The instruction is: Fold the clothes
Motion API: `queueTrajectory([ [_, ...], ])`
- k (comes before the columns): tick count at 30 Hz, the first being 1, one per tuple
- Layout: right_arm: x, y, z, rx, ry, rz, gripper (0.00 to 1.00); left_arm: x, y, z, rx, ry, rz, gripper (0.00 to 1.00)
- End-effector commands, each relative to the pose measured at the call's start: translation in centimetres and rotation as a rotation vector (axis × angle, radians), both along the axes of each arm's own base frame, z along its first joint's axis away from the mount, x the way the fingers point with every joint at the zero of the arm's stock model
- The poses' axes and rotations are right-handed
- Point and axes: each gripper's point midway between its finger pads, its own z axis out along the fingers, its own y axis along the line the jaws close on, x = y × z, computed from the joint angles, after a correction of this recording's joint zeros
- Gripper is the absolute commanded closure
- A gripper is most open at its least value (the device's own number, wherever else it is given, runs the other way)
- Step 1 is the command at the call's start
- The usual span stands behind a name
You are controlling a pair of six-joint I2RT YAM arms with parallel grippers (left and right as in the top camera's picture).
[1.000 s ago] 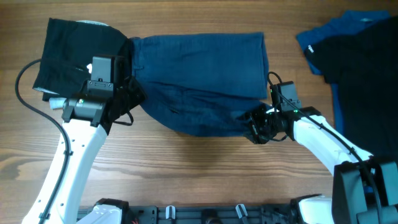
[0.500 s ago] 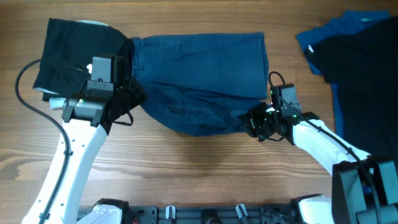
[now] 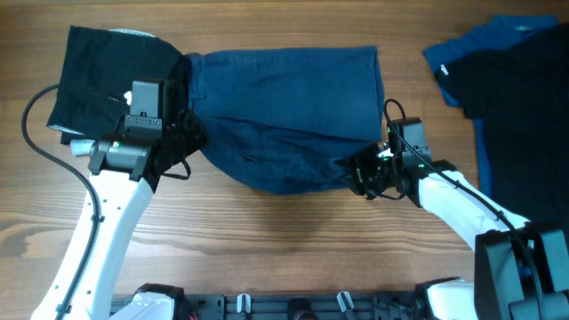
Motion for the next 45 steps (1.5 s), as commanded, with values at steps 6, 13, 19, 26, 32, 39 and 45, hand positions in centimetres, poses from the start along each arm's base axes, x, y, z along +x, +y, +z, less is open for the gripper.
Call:
queueTrajectory([
  [6, -0.6, 0.7, -0.9, -0.049, 0.014, 0.008, 0.62, 0.5, 0.3, 0.7, 0.011, -0.020, 0.013, 0.95],
  [13, -0.5, -0.9, -2.3, -0.211, -0.023, 0.016, 0.62, 0.4, 0.3, 0.6, 0.011, -0.018, 0.013, 0.95],
  [19, -0.1, -2.7, -3.0, -0.329, -0.057, 0.006, 0.63, 0.4, 0.3, 0.6, 0.011, -0.019, 0.013, 0.95],
  [26, 0.3, -3.4, -3.1, -0.365, -0.068, -0.014, 0.71, 0.4, 0.3, 0.6, 0.011, -0.018, 0.013, 0.94],
  [32, 0.8, -3.3, -2.9, -0.376, -0.115, 0.022, 0.96, 0.4, 0.3, 0.6, 0.011, -0.018, 0.012, 0.95],
  [39, 2.4, -3.3, 0.5, -0.432, -0.271, 0.168, 0.96, 0.3, 0.3, 0.6, 0.013, -0.012, 0.012, 0.96],
  [45, 2.4, -6.7, 3.0, -0.531, -0.292, 0.157, 0.96, 0.2, 0.8, 0.5, 0.036, -0.007, 0.026, 0.96],
])
